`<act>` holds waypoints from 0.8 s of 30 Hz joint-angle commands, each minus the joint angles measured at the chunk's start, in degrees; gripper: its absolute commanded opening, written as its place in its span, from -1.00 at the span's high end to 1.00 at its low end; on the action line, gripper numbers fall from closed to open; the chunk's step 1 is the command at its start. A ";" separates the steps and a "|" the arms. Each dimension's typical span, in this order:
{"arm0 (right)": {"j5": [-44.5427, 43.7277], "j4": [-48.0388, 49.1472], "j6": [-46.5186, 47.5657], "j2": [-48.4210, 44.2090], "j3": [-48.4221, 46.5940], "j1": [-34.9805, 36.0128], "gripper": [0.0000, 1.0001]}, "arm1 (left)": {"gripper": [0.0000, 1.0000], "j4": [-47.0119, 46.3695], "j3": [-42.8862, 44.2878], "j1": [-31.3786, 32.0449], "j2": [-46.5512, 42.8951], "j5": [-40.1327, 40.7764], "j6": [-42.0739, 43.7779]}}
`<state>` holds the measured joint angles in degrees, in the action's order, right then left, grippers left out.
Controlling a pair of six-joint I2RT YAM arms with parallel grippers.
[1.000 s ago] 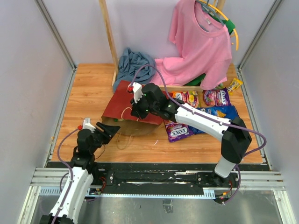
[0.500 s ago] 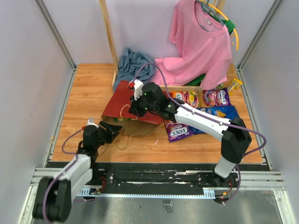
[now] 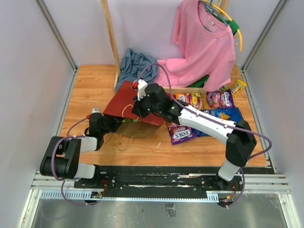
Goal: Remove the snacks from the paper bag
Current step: Take out the snack from the paper bag.
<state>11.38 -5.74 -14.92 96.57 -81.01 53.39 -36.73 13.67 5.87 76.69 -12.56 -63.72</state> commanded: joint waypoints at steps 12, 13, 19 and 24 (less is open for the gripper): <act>-8.68 3.95 -13.12 1.14 0.96 0.67 0.99 | -0.13 0.57 14.77 -1.12 21.01 -0.85 8.30; -8.80 4.12 -13.36 1.17 0.95 0.67 0.99 | -0.13 0.17 15.10 -1.12 21.44 -0.89 7.81; -8.65 5.12 -13.62 1.23 1.20 0.68 0.99 | 0.48 -1.34 15.81 -1.05 21.60 2.16 6.81; -7.87 5.52 -13.77 1.25 1.55 0.67 0.99 | 0.99 -4.10 16.47 -0.95 22.47 1.44 5.11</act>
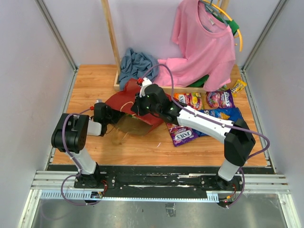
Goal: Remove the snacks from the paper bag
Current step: Take out the snack from the paper bag.
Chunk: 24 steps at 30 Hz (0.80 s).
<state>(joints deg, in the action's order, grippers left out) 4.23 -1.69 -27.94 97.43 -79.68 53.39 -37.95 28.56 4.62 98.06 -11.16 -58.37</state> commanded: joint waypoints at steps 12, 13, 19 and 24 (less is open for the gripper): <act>-7.52 0.46 -3.05 0.43 0.56 0.75 0.99 | 0.99 5.49 -7.17 3.16 -22.74 3.15 0.92; -8.24 0.08 -3.14 0.71 0.20 0.75 0.99 | 0.99 7.73 -7.78 3.29 -26.25 3.22 1.30; -12.77 -1.48 -3.06 1.18 -0.84 0.76 0.99 | 0.99 27.44 -7.93 3.46 -49.74 3.15 2.74; -14.90 -1.21 -2.31 0.00 -0.65 0.67 0.99 | 0.99 48.70 -0.18 3.45 -66.05 7.25 5.03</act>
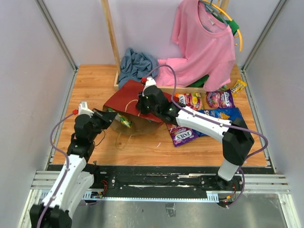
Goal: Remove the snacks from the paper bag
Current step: Take out the snack from the paper bag.
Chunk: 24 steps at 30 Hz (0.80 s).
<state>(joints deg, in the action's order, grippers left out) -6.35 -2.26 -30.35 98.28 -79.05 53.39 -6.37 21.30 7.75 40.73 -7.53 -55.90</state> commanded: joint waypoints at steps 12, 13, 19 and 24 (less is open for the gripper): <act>-3.69 -0.62 0.14 -3.38 0.73 0.67 0.99 | 0.99 35.94 33.74 0.34 -9.38 26.55 14.43; -3.53 -0.64 0.26 -3.38 0.61 0.67 0.99 | 0.99 35.41 35.01 0.34 -8.51 28.31 15.22; -2.45 -1.60 1.25 -3.66 0.07 0.67 0.99 | 0.99 26.38 37.16 0.23 1.38 33.00 19.72; -2.52 -1.96 2.49 -4.68 0.98 0.67 0.99 | 0.99 17.16 38.66 -2.33 13.35 30.50 23.18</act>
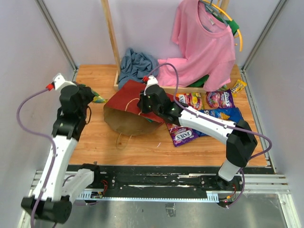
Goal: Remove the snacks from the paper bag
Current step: Take out the snack from the paper bag, then place the snack at the center of the board.
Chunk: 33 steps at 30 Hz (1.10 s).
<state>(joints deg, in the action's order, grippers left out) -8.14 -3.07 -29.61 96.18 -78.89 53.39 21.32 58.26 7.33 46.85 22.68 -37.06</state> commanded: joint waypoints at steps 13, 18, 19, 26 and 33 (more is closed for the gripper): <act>0.49 -1.61 2.95 -3.96 2.66 0.05 0.99 | 0.99 -33.29 19.36 -19.35 48.39 -26.93 -0.38; 1.40 -1.80 2.89 -4.02 3.03 -0.11 0.99 | 0.99 -46.05 17.58 -24.49 59.36 -44.97 -11.25; 1.57 -1.95 2.86 -3.91 3.06 -0.09 0.99 | 0.99 -47.10 16.13 -24.89 59.56 -45.00 -11.51; 3.46 -2.17 2.36 -3.31 2.84 -0.12 0.99 | -0.25 -32.37 13.45 -25.61 61.16 -36.91 -5.22; 3.46 -2.60 2.45 -2.65 2.31 -0.12 0.99 | -0.39 -26.33 4.45 -24.79 40.52 -32.14 -1.99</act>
<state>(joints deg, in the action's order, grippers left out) -4.91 -4.80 -27.57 93.93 -76.23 53.39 -8.56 67.75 -18.13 104.12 -12.67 -42.28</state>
